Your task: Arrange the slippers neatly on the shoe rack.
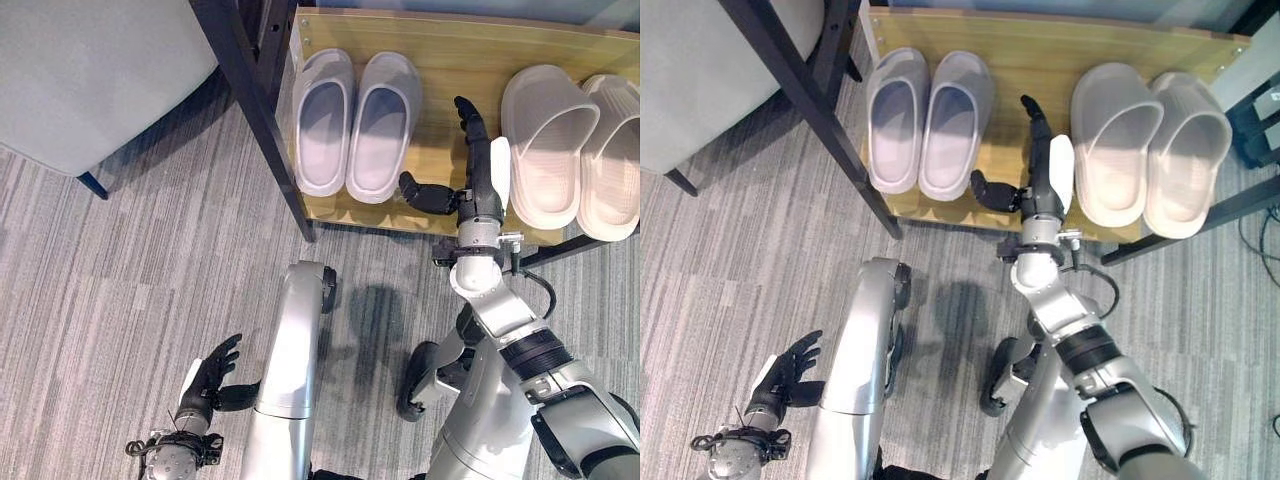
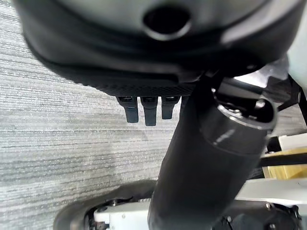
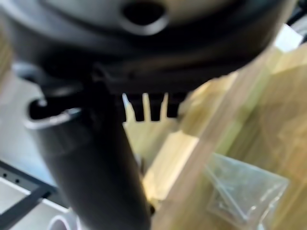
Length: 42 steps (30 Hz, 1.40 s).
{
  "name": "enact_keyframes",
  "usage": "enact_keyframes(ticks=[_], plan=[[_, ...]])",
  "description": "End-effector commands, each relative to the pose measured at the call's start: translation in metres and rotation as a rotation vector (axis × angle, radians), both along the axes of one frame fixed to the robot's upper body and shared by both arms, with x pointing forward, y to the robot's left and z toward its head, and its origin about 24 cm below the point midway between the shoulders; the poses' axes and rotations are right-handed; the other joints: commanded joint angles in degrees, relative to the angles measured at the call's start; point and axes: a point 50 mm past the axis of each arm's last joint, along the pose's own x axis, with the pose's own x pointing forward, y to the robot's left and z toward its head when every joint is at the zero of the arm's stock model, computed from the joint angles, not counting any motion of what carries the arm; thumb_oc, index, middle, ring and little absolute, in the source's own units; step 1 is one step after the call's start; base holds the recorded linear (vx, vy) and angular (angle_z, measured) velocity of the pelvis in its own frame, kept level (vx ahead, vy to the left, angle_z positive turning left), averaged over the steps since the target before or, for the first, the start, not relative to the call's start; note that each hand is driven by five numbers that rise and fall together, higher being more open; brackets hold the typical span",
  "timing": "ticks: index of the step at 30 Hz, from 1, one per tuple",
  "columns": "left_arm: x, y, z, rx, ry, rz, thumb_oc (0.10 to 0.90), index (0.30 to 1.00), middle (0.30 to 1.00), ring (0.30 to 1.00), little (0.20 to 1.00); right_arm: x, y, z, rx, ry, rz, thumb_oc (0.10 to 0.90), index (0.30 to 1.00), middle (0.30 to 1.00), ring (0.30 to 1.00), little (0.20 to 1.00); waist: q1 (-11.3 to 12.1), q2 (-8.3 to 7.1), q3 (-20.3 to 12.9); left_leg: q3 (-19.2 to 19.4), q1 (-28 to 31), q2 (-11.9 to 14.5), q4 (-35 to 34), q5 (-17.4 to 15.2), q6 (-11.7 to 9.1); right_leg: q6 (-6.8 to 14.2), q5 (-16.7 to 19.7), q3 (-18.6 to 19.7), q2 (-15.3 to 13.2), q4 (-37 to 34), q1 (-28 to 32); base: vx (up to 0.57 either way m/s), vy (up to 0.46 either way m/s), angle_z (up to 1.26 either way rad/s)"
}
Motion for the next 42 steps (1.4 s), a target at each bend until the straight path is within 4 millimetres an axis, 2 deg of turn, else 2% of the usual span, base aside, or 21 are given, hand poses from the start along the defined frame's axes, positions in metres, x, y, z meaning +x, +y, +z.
enact_keyframes(ticks=[1, 20, 31, 42], plan=[[0.002, -0.020, 0.012, -0.038, -0.065, -0.135, 0.800, 0.900, 0.900, 0.900, 0.900, 0.004, 0.034, 0.060, -0.013, -0.189, 0.172, 0.800, 0.900, 0.900, 0.900, 0.900, 5.78, 3.09, -1.95, 2.57, -2.63, -5.57, -7.21, -2.18, 3.51, -3.14, 2.95, 3.73, -2.49, -2.00, 0.01, 0.00, 0.000, 0.00], [0.001, -0.019, 0.011, -0.024, -0.033, -0.195, 0.800, 0.900, 0.900, 0.900, 0.900, 0.016, 0.060, 0.070, -0.019, -0.088, 0.379, 0.800, 0.900, 0.900, 0.900, 0.900, 6.97, 4.01, -1.95, 1.32, -2.63, -5.73, -6.29, -2.61, 2.80, -3.34, 2.74, 3.44, -2.67, -1.62, 0.38, 0.00, 0.002, -0.01], [0.003, -0.018, 0.010, -0.019, -0.029, -0.202, 0.800, 0.900, 0.900, 0.900, 0.900, 0.013, 0.078, 0.083, -0.045, -0.122, 0.454, 0.800, 0.900, 0.900, 0.900, 0.900, 7.59, 4.56, -1.95, 0.69, -2.63, -5.87, -5.66, -2.61, 2.72, -3.20, 2.72, 3.03, -2.76, -1.34, 0.57, 0.00, 0.001, 0.00], [0.002, -0.017, 0.010, -0.015, -0.023, -0.203, 0.800, 0.900, 0.900, 0.900, 0.900, 0.008, 0.091, 0.083, -0.111, -0.109, 0.525, 0.800, 0.900, 0.900, 0.900, 0.900, 7.84, 4.55, -1.95, 0.43, -2.63, -5.76, -4.98, -2.81, 2.64, -3.03, 2.85, 3.18, -2.63, -1.16, 0.40, 0.00, 0.000, 0.00]])
